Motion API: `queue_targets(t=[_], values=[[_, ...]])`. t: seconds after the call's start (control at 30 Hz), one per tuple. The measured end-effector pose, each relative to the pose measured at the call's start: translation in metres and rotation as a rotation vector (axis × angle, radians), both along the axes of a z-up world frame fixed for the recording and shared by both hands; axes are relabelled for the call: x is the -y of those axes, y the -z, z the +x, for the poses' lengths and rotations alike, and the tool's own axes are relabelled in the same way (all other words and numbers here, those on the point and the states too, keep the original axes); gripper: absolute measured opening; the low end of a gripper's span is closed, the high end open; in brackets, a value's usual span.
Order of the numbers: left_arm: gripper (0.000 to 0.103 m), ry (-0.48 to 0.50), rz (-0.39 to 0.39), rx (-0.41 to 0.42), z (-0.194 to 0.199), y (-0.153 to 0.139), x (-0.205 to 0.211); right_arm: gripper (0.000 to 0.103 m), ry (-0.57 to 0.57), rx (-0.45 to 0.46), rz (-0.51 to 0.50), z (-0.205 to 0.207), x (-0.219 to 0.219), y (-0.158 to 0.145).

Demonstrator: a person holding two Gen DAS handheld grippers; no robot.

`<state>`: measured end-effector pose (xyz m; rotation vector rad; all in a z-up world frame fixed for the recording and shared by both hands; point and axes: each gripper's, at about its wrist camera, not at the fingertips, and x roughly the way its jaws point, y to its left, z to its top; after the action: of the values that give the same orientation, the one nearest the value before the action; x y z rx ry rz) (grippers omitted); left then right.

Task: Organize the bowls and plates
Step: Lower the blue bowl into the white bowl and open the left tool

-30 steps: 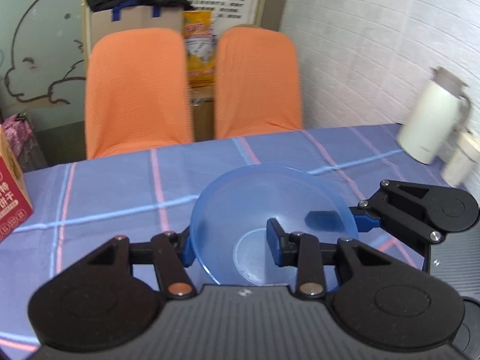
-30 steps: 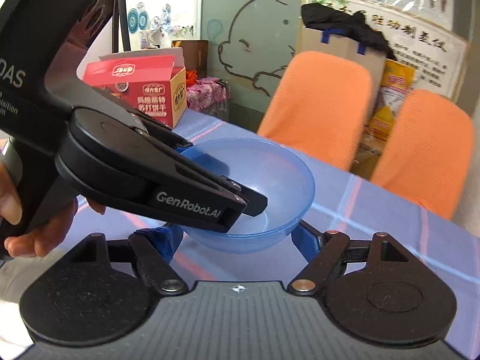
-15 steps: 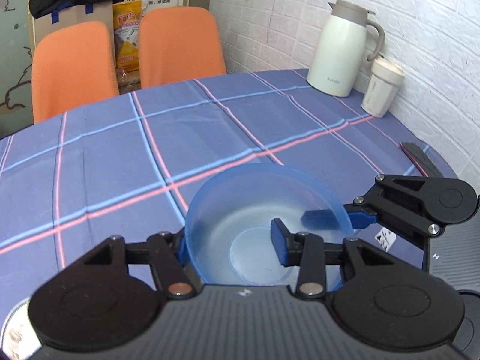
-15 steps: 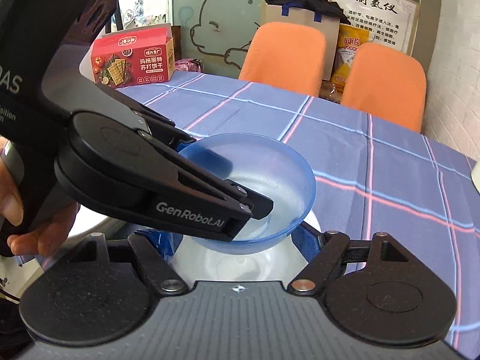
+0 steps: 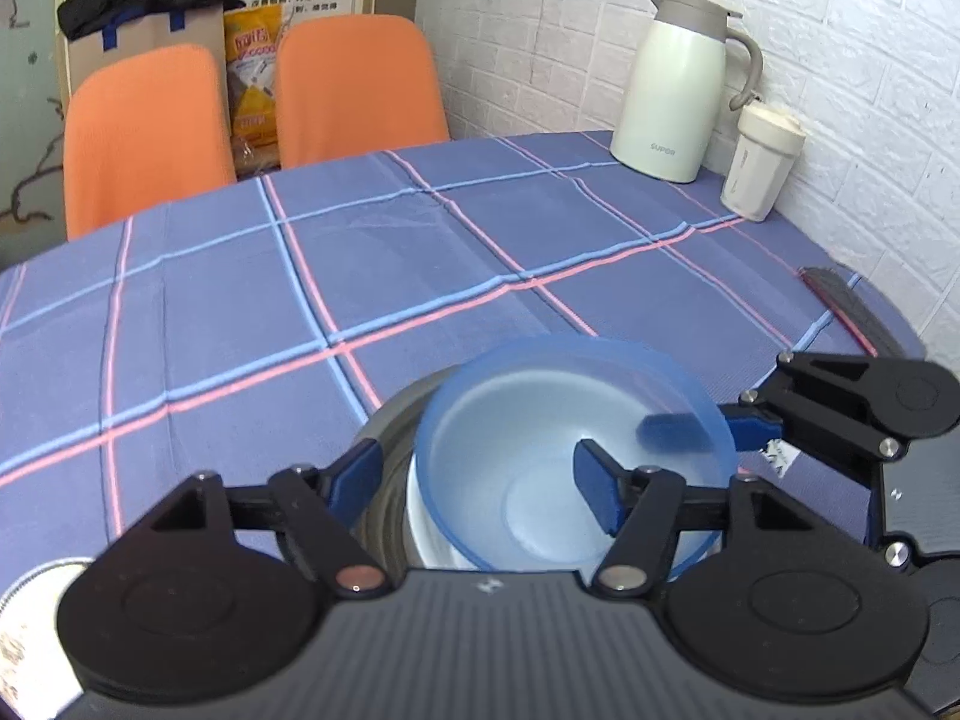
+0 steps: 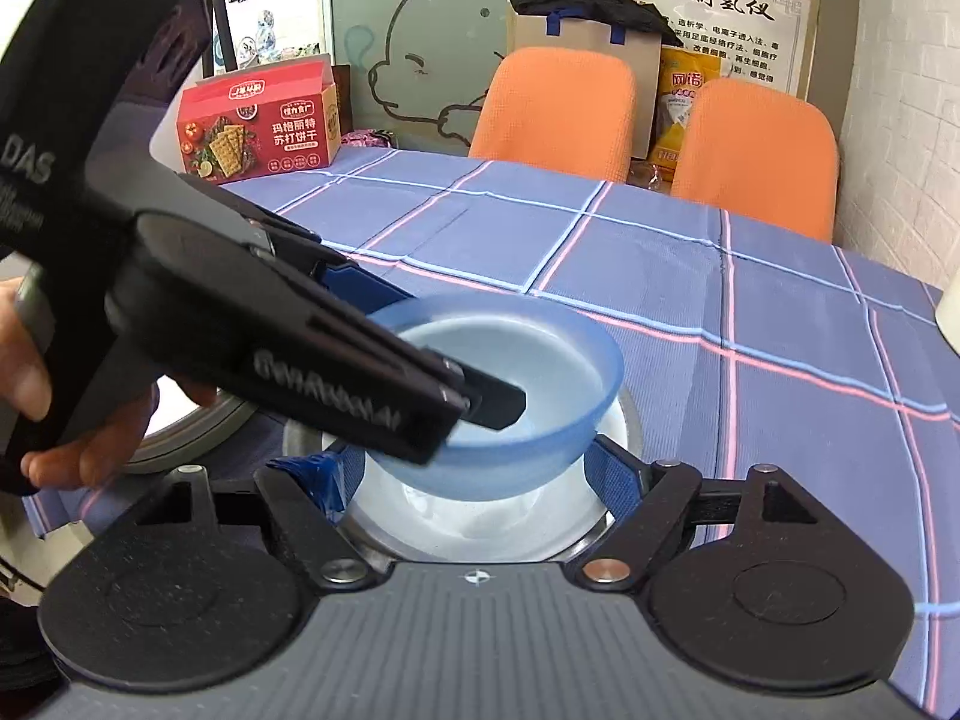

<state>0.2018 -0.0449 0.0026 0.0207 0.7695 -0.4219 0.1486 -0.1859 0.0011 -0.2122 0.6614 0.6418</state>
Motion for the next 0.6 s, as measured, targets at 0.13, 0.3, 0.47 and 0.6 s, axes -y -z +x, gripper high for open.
queue_targets(t=[0.13,0.3,0.47,0.6], values=[[0.067,-0.008,-0.019,0.019,-0.005,-0.007,-0.007,0.068,0.009,0.014,-0.026,-0.014,0.002,-0.002],[0.069,-0.017,-0.045,0.045,-0.01,-0.016,-0.015,0.068,0.033,0.013,-0.024,-0.029,0.012,-0.008],[0.078,-0.043,-0.089,0.057,-0.016,-0.024,-0.023,0.068,0.07,0.029,0.035,-0.049,0.025,-0.009],[0.078,-0.061,-0.089,0.068,-0.025,-0.027,-0.024,0.068,0.117,0.048,0.061,-0.055,0.028,-0.007]])
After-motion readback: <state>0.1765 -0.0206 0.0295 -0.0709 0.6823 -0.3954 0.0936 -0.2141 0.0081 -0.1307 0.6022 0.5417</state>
